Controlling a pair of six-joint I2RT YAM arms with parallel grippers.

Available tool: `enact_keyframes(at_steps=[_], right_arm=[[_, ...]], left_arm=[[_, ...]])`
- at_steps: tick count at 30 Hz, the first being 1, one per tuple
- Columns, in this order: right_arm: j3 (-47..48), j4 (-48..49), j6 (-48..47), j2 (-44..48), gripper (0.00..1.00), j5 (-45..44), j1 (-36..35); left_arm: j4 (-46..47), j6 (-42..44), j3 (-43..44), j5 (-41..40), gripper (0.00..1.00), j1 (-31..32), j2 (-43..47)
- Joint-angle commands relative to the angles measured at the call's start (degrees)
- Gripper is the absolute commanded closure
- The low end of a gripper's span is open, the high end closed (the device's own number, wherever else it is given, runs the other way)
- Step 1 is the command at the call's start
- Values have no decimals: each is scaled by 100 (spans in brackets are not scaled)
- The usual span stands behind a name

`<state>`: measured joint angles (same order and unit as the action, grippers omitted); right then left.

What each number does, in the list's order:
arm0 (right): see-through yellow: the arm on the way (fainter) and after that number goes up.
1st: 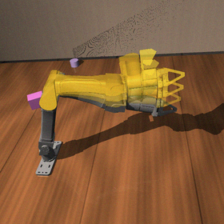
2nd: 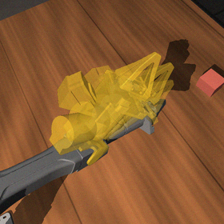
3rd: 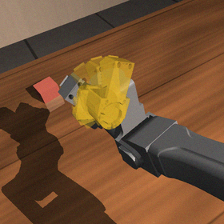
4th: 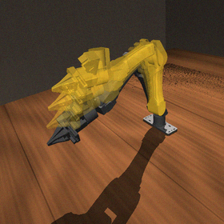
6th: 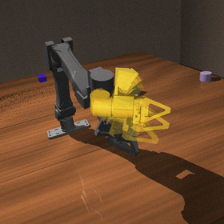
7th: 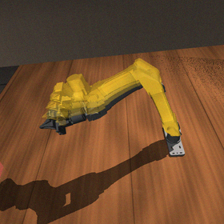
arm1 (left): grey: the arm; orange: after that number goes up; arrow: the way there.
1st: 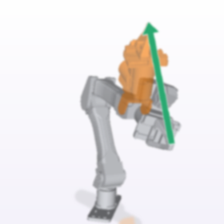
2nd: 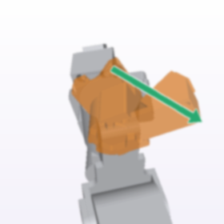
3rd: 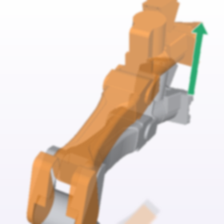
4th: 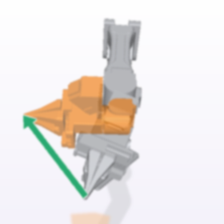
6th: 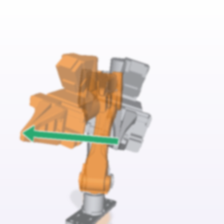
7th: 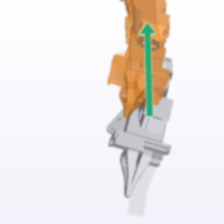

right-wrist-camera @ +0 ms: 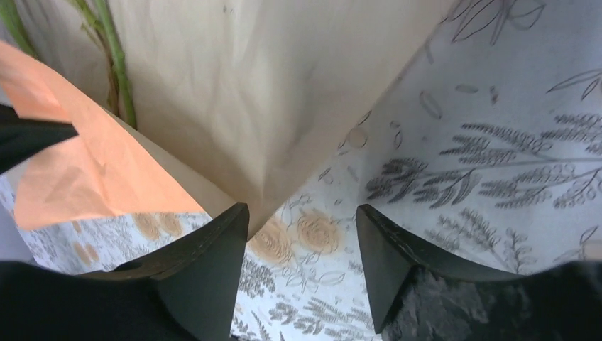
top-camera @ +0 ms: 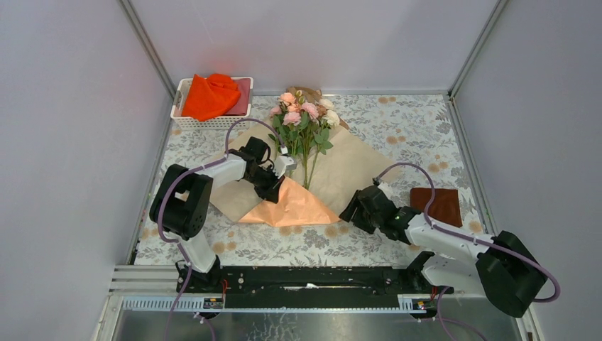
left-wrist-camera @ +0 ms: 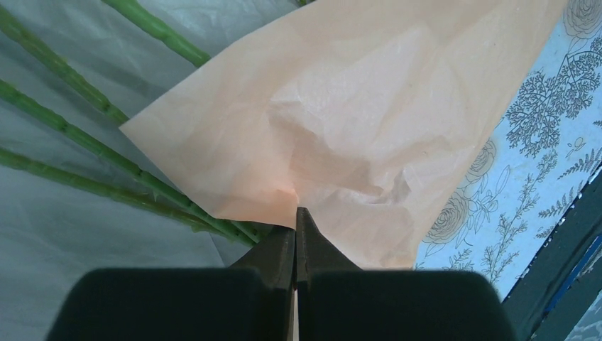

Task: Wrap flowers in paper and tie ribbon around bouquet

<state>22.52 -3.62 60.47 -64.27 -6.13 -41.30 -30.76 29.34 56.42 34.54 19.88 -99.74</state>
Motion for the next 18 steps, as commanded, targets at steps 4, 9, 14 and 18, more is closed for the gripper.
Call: enact_keyframes(at_steps=[4, 9, 14, 18], right_arm=[[684, -1022, 153, 452, 29, -1086, -681], [635, -669, 460, -79, 20, -1001, -1093], [563, -143, 522, -612, 19, -1076, -1188], [609, -57, 453, -1056, 24, -1513, -1188]], left_arm=[[288, 27, 54, 107, 100, -2, -84], [290, 29, 28, 103, 100, -2, -80], [299, 45, 1, 110, 100, -2, -101], [307, 22, 18, 148, 100, -2, -119]])
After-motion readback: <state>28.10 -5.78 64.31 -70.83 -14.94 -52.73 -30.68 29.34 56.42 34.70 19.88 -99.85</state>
